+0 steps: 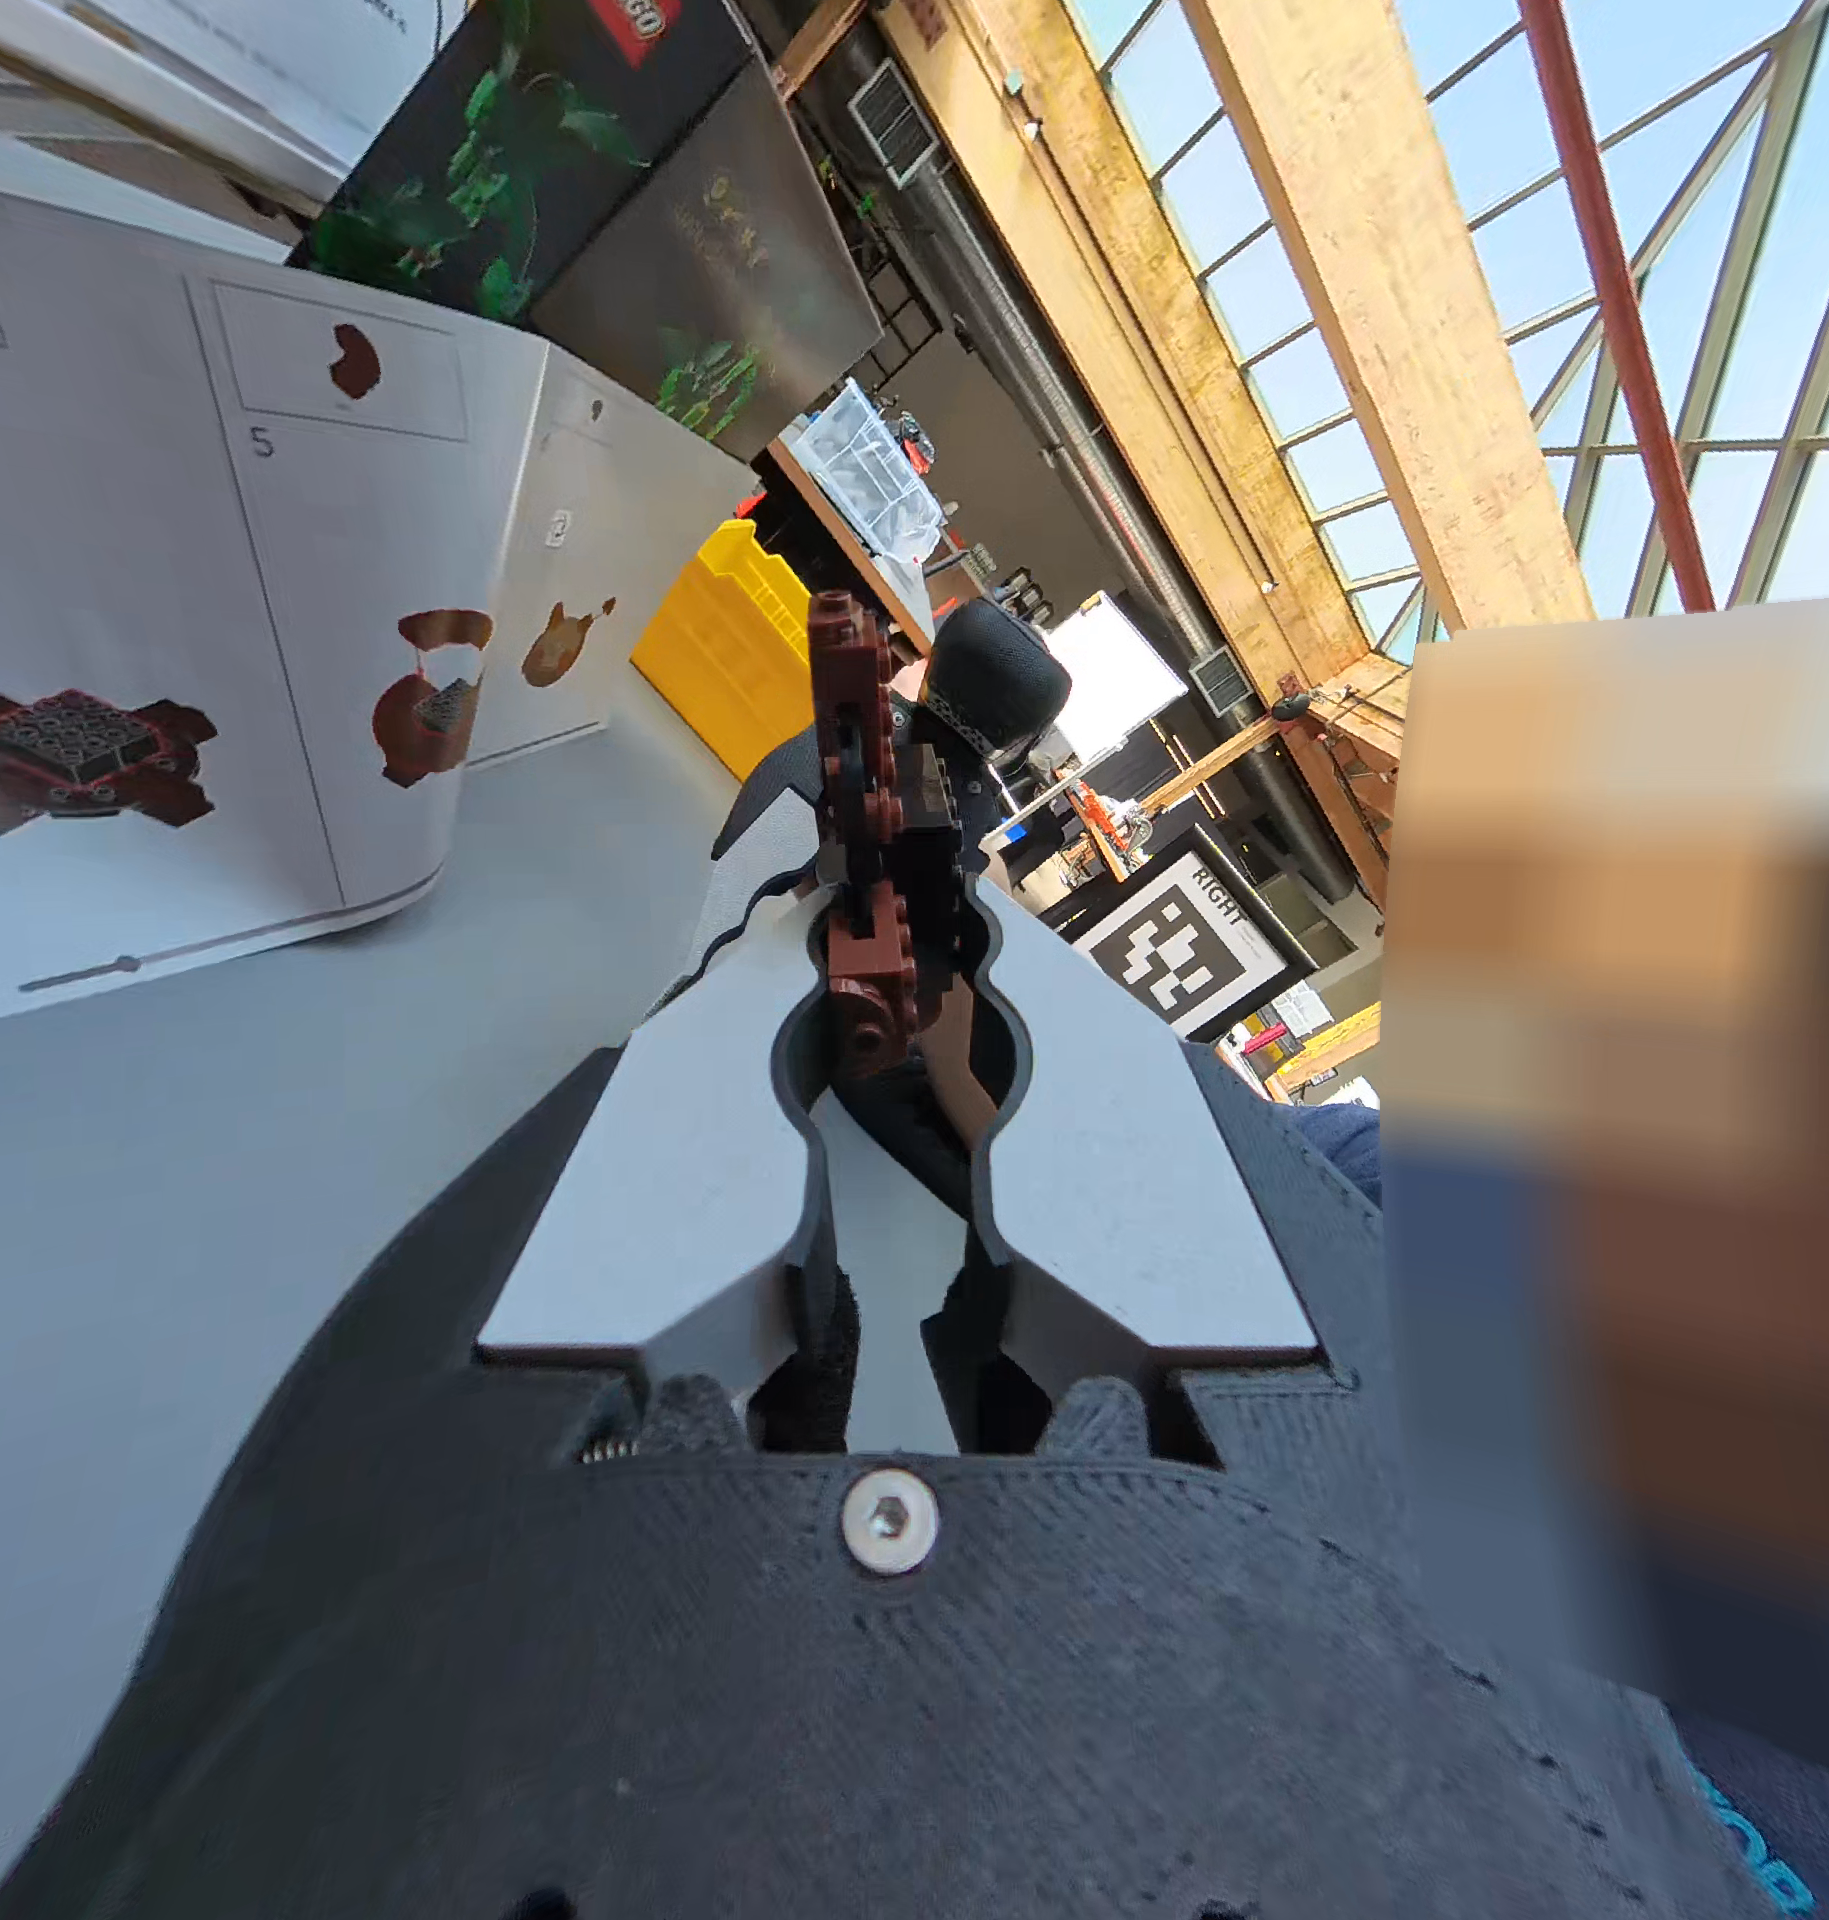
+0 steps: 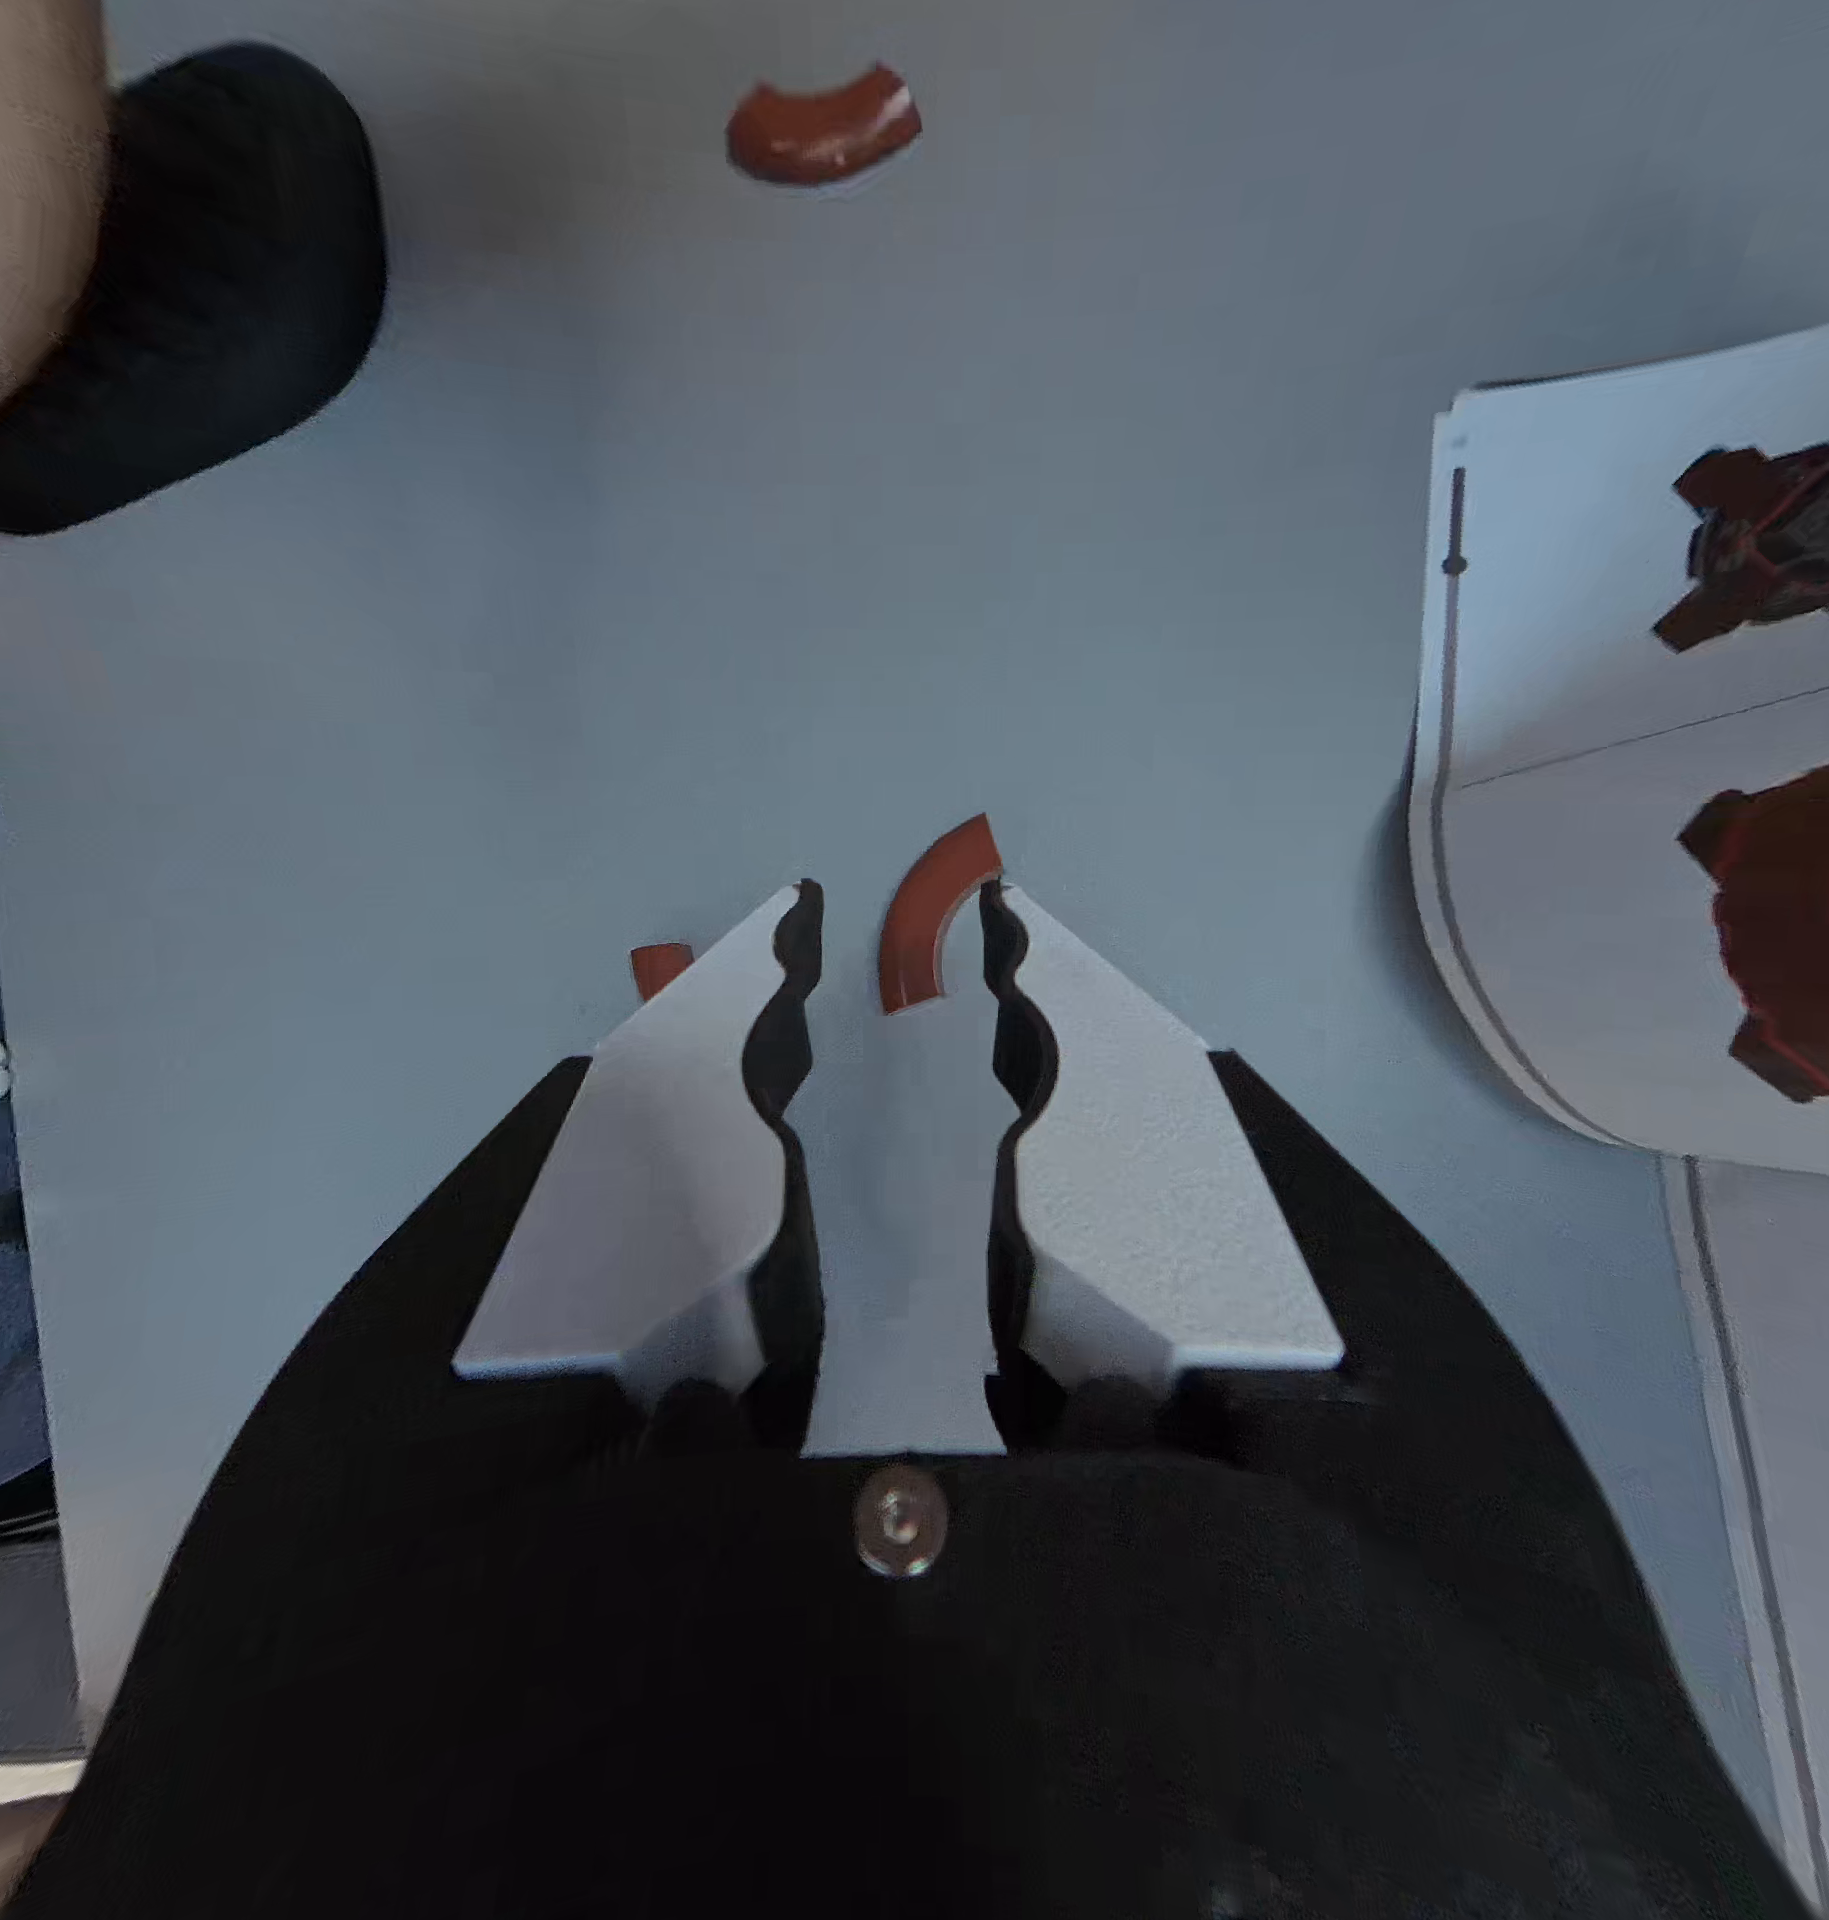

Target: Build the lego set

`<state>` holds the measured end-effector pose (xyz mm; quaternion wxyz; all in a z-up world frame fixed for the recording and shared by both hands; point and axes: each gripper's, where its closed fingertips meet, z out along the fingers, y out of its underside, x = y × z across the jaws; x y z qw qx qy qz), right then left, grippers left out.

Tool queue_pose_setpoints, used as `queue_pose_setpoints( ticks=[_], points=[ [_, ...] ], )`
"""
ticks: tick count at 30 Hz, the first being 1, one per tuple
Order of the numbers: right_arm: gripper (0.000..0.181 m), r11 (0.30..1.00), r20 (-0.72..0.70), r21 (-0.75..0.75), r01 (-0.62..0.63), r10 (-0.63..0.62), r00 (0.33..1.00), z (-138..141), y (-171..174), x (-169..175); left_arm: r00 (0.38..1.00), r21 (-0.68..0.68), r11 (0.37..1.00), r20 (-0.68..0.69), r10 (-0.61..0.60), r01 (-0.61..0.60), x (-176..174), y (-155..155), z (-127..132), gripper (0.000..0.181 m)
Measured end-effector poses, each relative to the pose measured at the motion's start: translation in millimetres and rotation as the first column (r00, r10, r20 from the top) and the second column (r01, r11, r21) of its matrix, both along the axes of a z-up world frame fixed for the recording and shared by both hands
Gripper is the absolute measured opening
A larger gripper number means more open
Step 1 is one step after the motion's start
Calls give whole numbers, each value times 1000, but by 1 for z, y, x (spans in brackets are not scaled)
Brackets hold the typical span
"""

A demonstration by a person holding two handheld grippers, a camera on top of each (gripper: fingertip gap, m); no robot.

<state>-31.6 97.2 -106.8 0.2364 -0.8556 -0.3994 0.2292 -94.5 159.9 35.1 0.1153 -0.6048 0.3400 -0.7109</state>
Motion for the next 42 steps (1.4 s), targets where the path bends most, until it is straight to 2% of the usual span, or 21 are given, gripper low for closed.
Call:
queue_pose_setpoints(
  ticks=[4,7,9,11,13,15,16,20,23,25,29,31,34,37,39,42],
  points=[
    [34,987,211,-139,78,-47,976,-42,-4,-1,999,-27,1000,-50,3,-4,-4,5,-9,17],
    [21,991,258,-113,78,-47,965,-45,-1,-5,999,-44,999,-53,-13,10,-3,3,-10,17],
    [15,998,297,-62,-16,34,954,-46,-2,-10,998,-44,999,-51,-22,20,-2,1,-10,17],
    [15,969,316,-5,-247,235,919,-45,-17,-23,998,-43,999,-52,-33,31,-3,-1,-9,17],
    [16,878,374,128,-461,388,842,-42,-26,-35,998,-42,999,-49,-37,35,-5,-1,-7,17],
    [19,799,452,269,-537,388,803,-35,-19,-42,999,-43,999,-39,-33,31,-7,0,-5,17],
    [24,809,468,272,-521,362,806,-33,-16,-40,999,-43,999,-35,-32,31,-8,0,-3,17],
    [23,914,411,212,-345,237,880,-19,-10,-26,999,-42,999,-12,-33,33,-12,-1,4,17],
    [22,985,407,106,-136,82,910,-12,-11,-5,999,-29,999,-6,-31,31,-15,-2,9,17],
    [21,1000,340,7,-2,-1,941,-10,-17,-8,1000,-24,999,-1,-21,21,-17,-1,12,17],
    [15,965,182,-144,219,-192,964,-2,-16,-31,1000,-27,1000,6,-6,6,-22,1,17,17],
    [16,929,113,-244,279,-258,960,0,-23,-43,1000,-14,1000,3,12,-12,-25,4,19,17],
    [29,883,181,-295,364,-323,929,-13,-35,-39,999,-1,999,16,39,-39,-31,7,25,17],
    [33,836,87,-373,403,-401,912,-17,-41,-54,998,-5,998,37,55,-55,-36,10,31,17],
    [45,806,87,-380,454,-457,885,-24,-43,-54,996,11,996,10,88,-88,-35,15,27,17],
    [47,795,86,-356,491,-495,864,-29,-44,-57,996,37,995,8,88,-88,-34,12,29,17]
  ],
)
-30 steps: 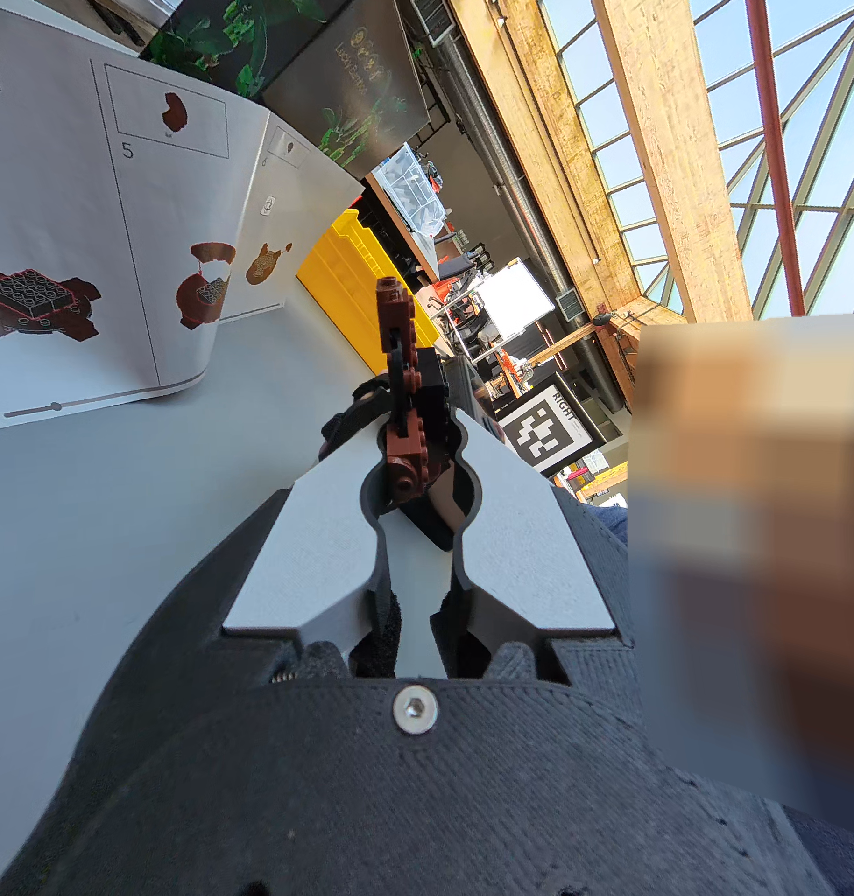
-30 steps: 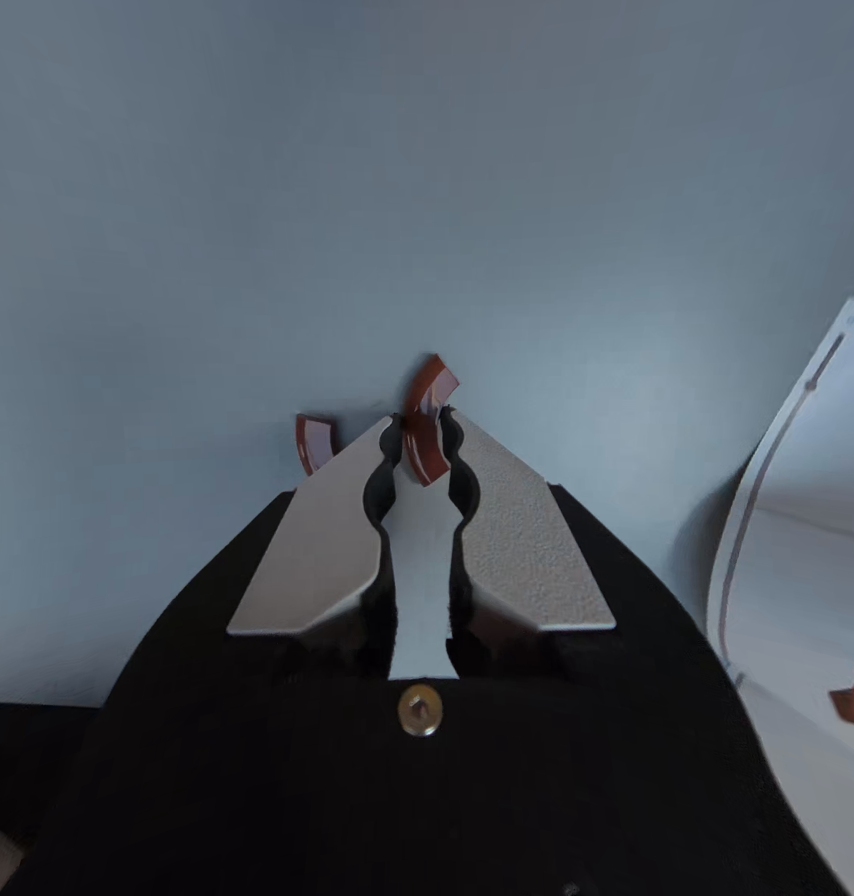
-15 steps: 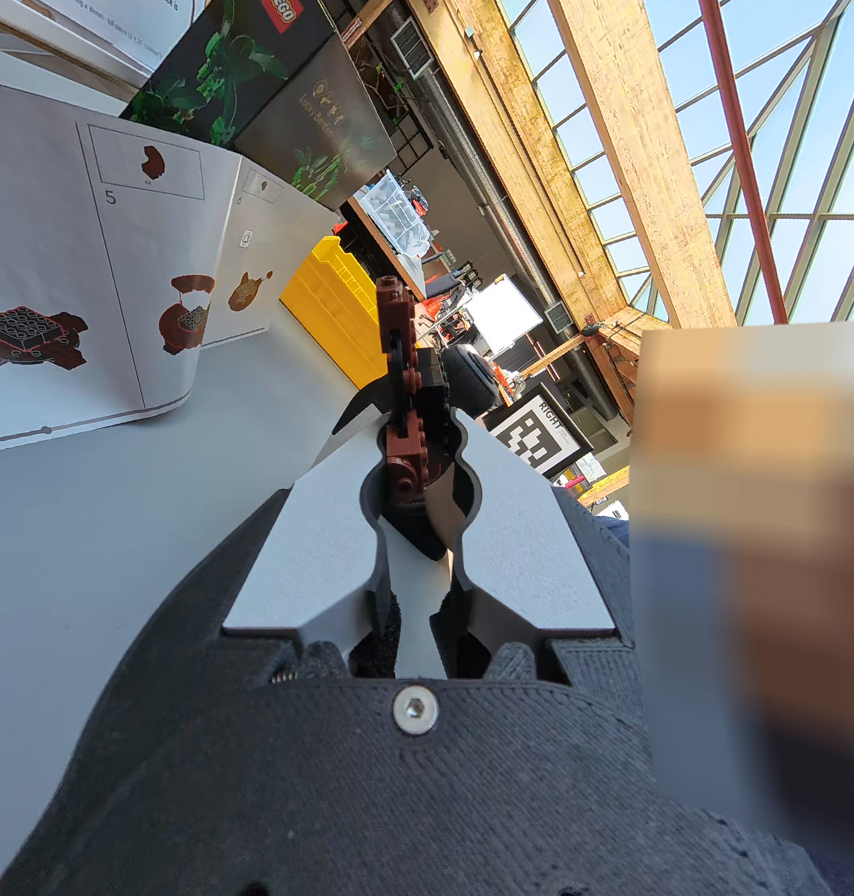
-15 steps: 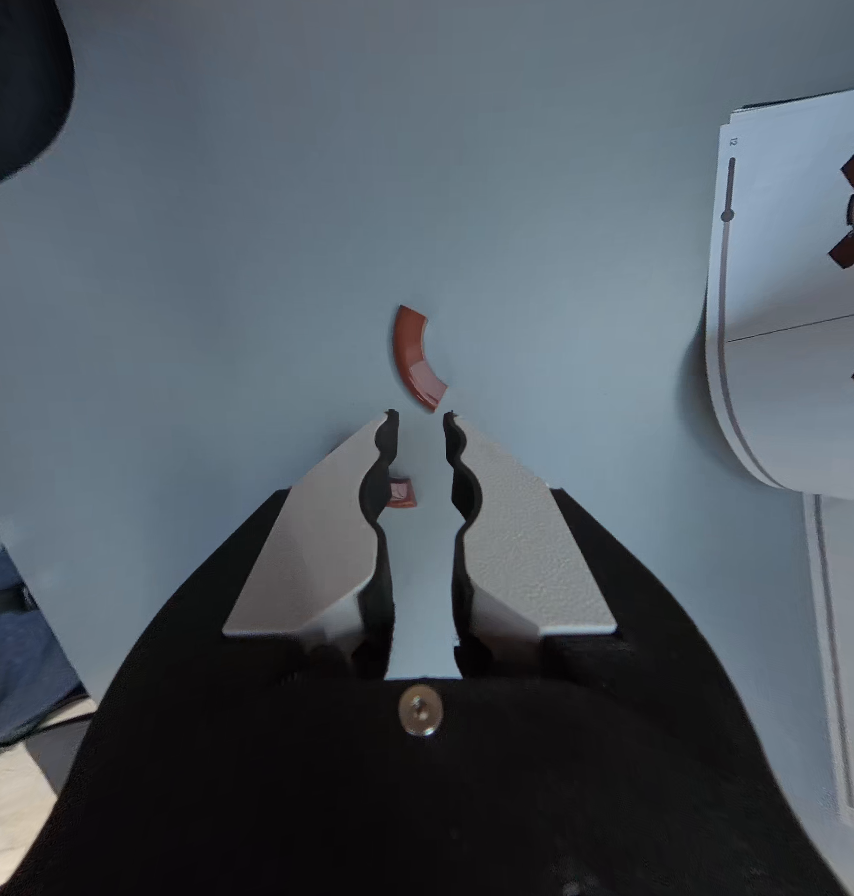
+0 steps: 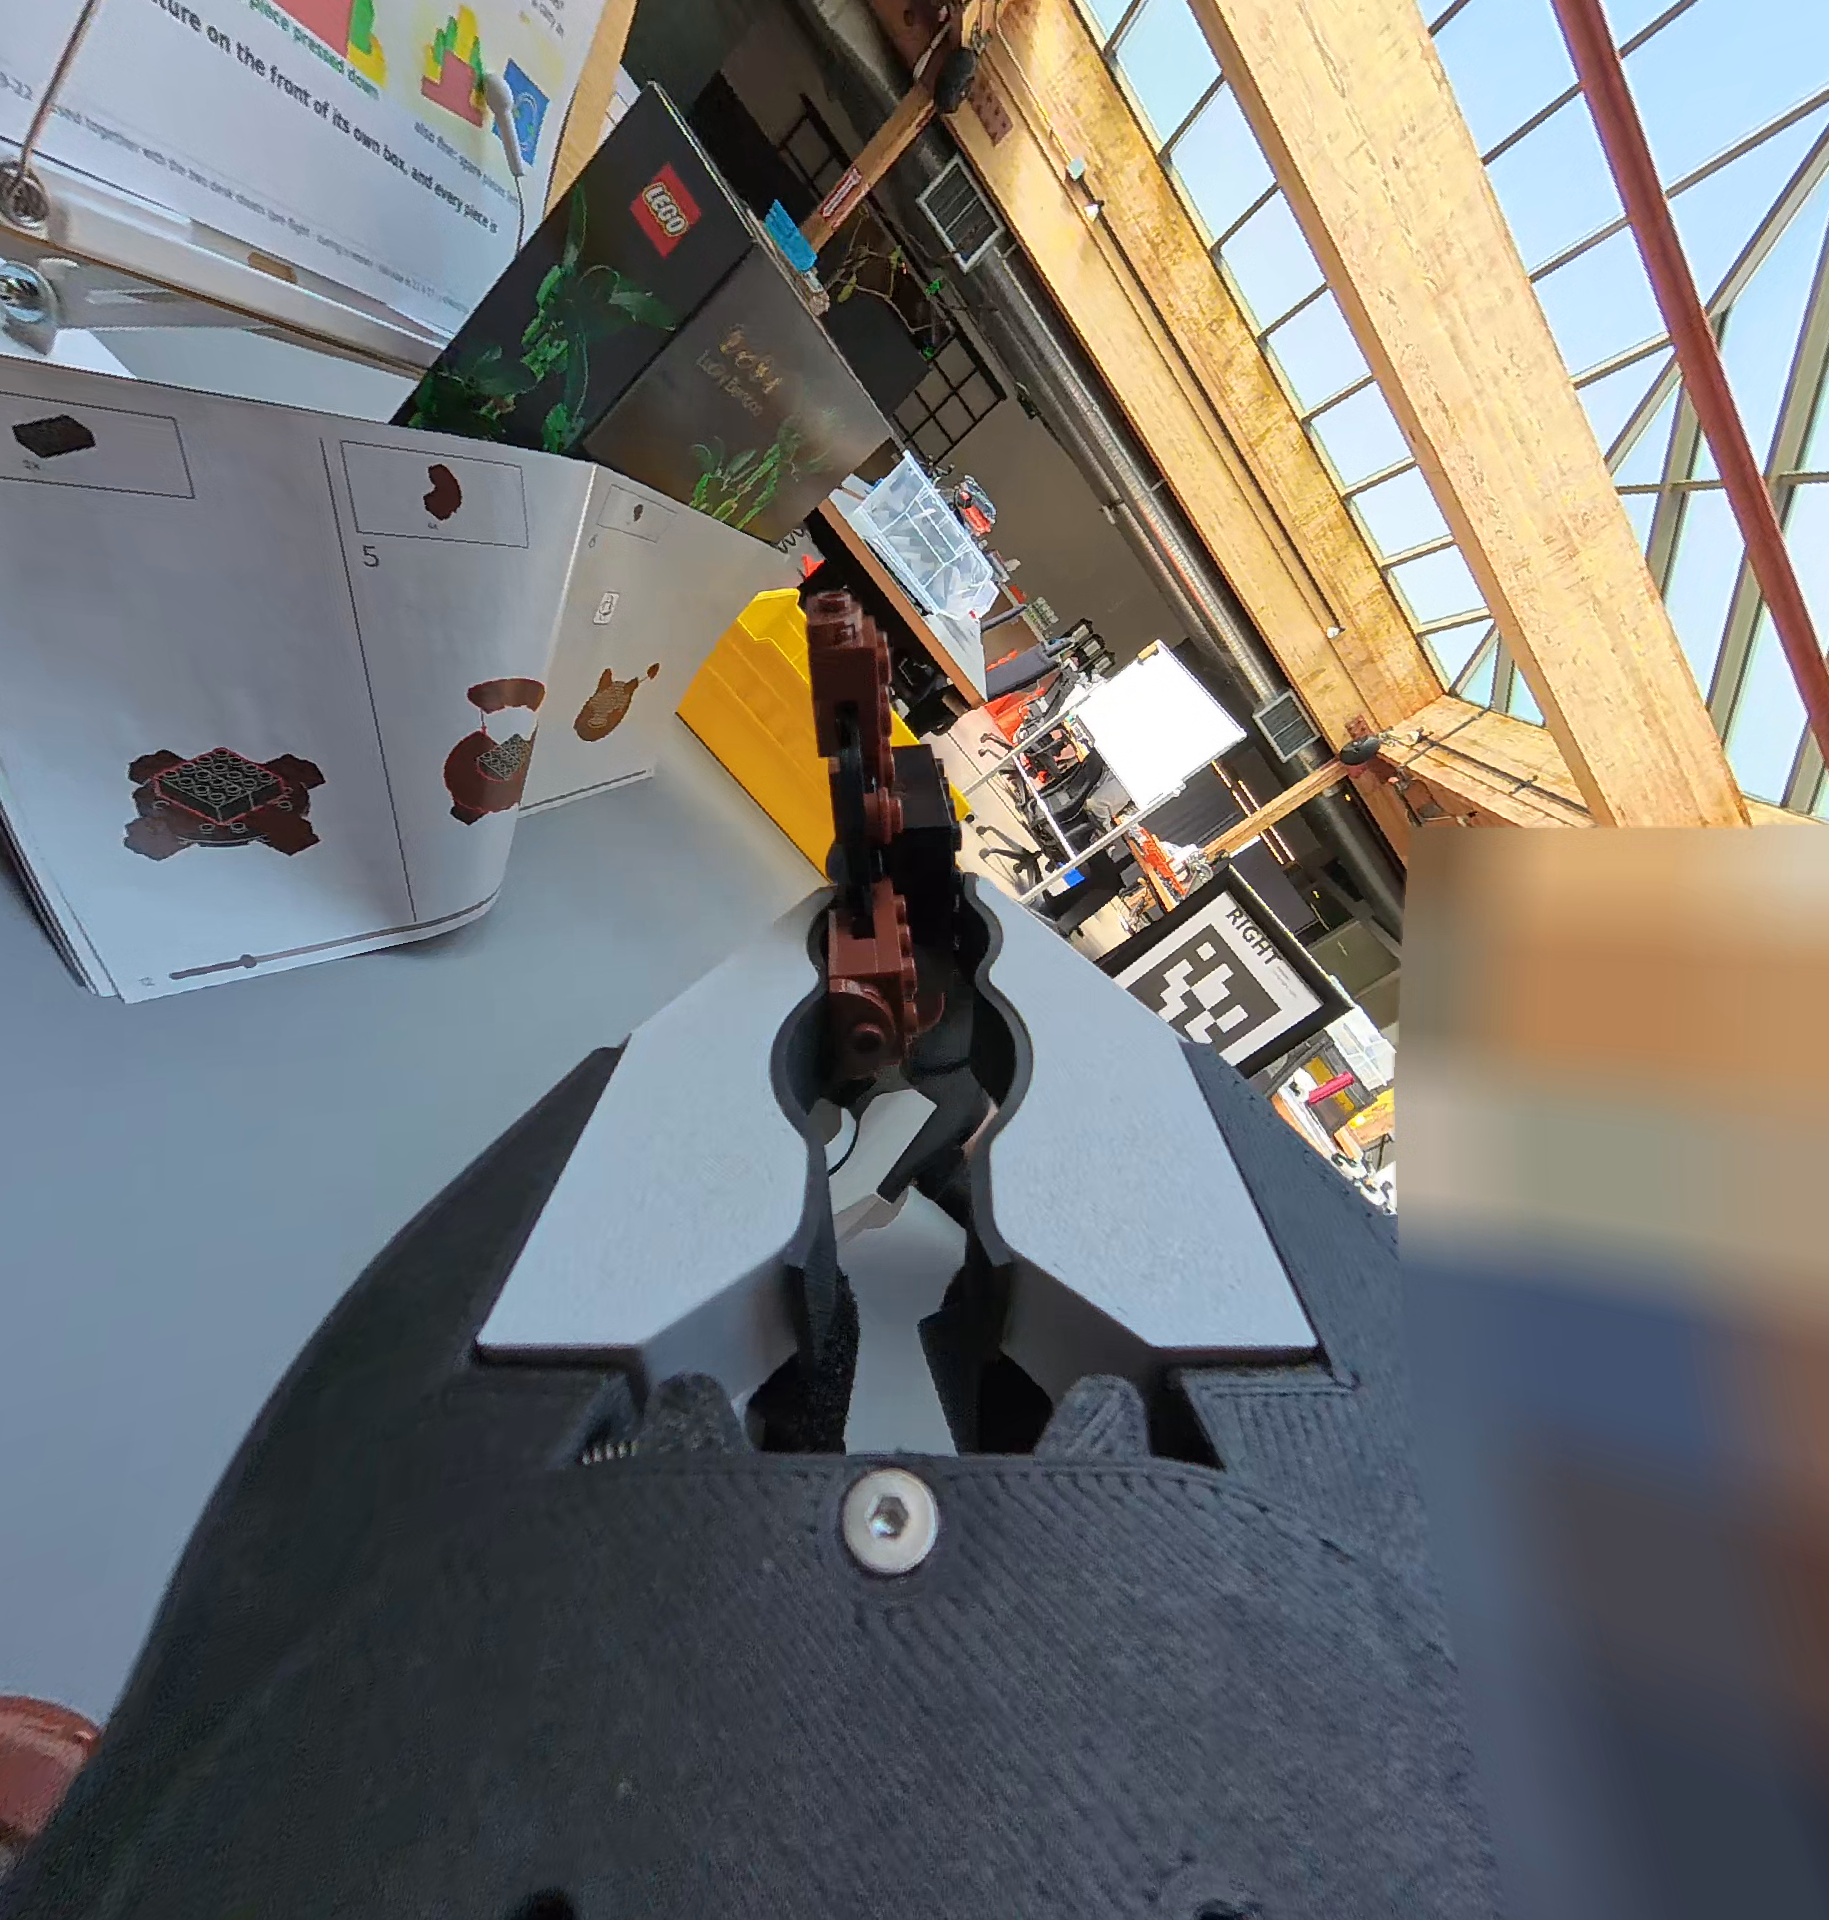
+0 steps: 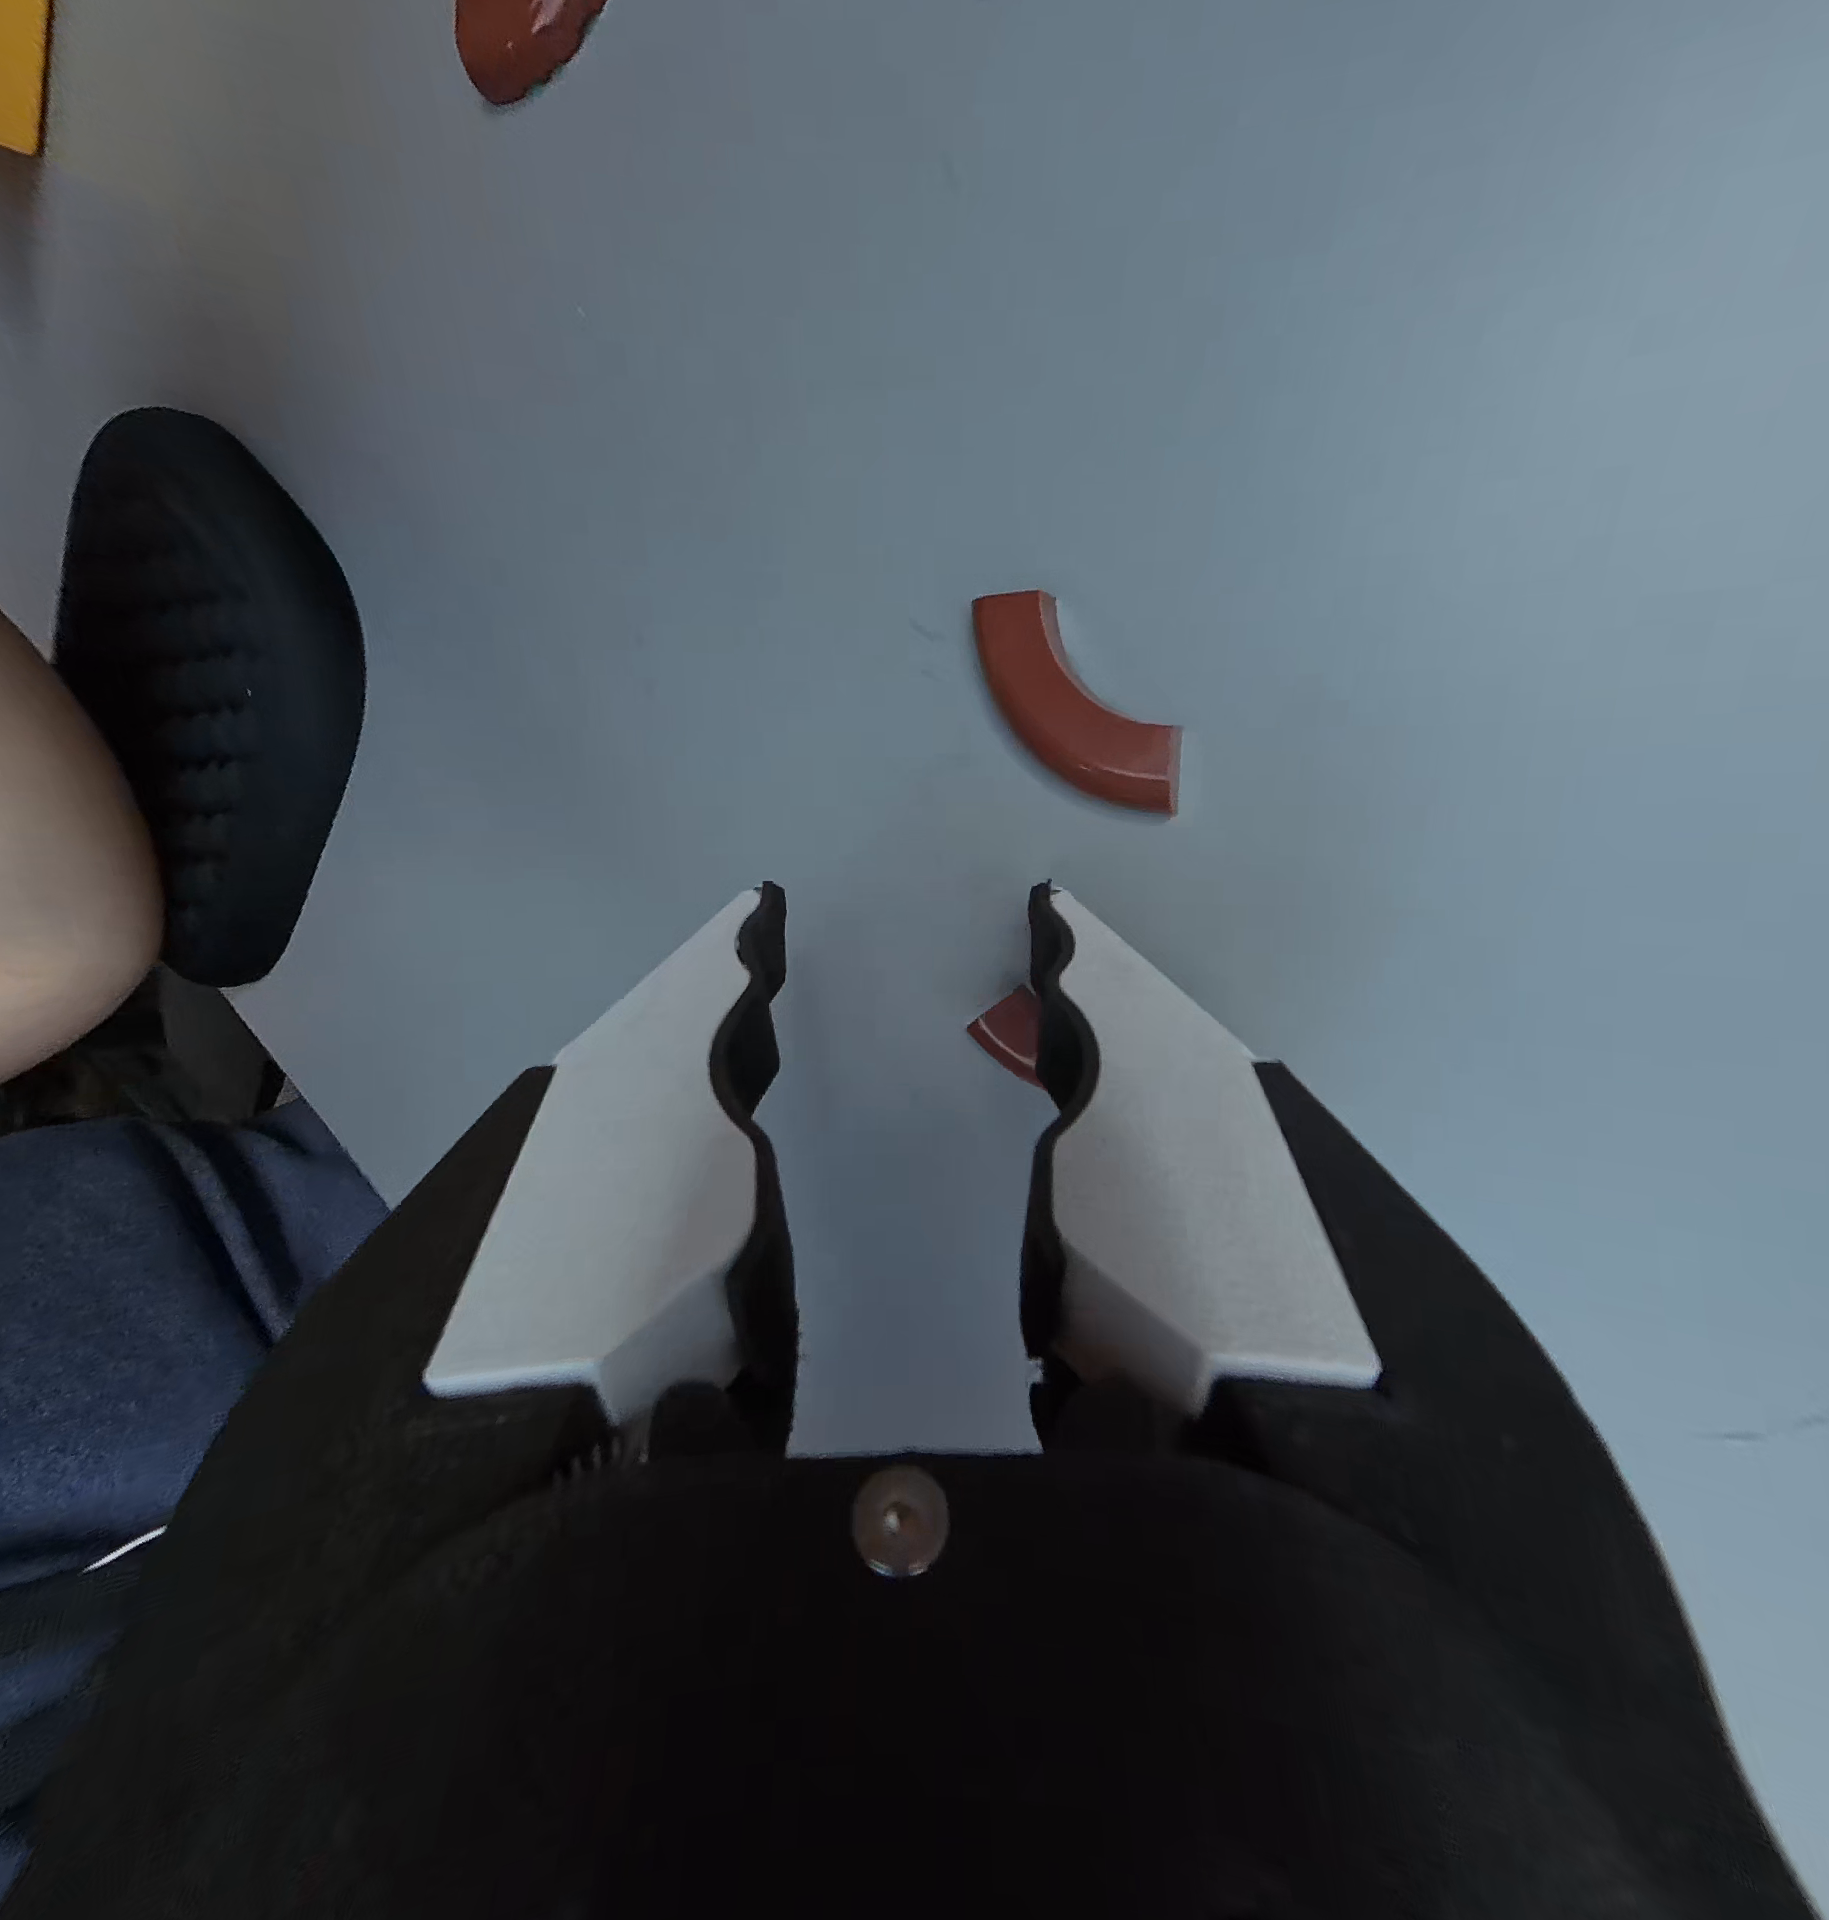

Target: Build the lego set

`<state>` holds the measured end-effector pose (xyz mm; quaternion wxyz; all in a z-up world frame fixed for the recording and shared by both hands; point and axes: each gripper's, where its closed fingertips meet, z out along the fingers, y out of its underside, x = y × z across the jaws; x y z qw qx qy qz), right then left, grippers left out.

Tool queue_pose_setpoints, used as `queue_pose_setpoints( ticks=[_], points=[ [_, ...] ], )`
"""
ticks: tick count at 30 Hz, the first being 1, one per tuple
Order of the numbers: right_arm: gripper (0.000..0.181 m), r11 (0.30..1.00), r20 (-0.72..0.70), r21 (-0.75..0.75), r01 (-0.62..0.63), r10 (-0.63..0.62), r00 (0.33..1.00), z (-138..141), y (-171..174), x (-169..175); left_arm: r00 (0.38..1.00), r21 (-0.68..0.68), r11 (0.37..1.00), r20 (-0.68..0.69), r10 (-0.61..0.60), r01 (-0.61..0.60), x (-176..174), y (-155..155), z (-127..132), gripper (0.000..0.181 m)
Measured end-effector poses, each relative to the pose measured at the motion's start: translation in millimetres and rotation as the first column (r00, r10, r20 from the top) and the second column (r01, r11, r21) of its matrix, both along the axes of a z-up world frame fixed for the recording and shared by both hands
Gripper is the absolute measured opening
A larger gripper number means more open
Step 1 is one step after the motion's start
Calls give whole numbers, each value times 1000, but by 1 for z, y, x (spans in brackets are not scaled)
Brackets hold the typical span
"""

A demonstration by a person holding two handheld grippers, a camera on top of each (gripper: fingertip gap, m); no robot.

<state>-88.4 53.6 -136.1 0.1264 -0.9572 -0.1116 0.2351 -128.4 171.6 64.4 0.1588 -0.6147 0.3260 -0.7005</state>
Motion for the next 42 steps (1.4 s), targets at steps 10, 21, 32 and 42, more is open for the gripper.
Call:
queue_pose_setpoints(
  ticks=[10,21,32,42],
  points=[
    [59,984,81,176,-32,17,997,-10,45,-18,997,16,999,67,-38,36,-6,-12,20,17],
    [30,961,185,275,-15,-38,982,-11,79,-25,994,11,1000,105,-11,10,-19,-4,28,17],
    [17,956,361,274,-104,-2,932,-12,81,-17,1000,42,999,26,17,-18,-21,5,11,17],
    [16,587,208,808,-60,-188,960,189,102,53,993,-16,993,-15,-113,113,52,-17,-45,17]
  ],
)
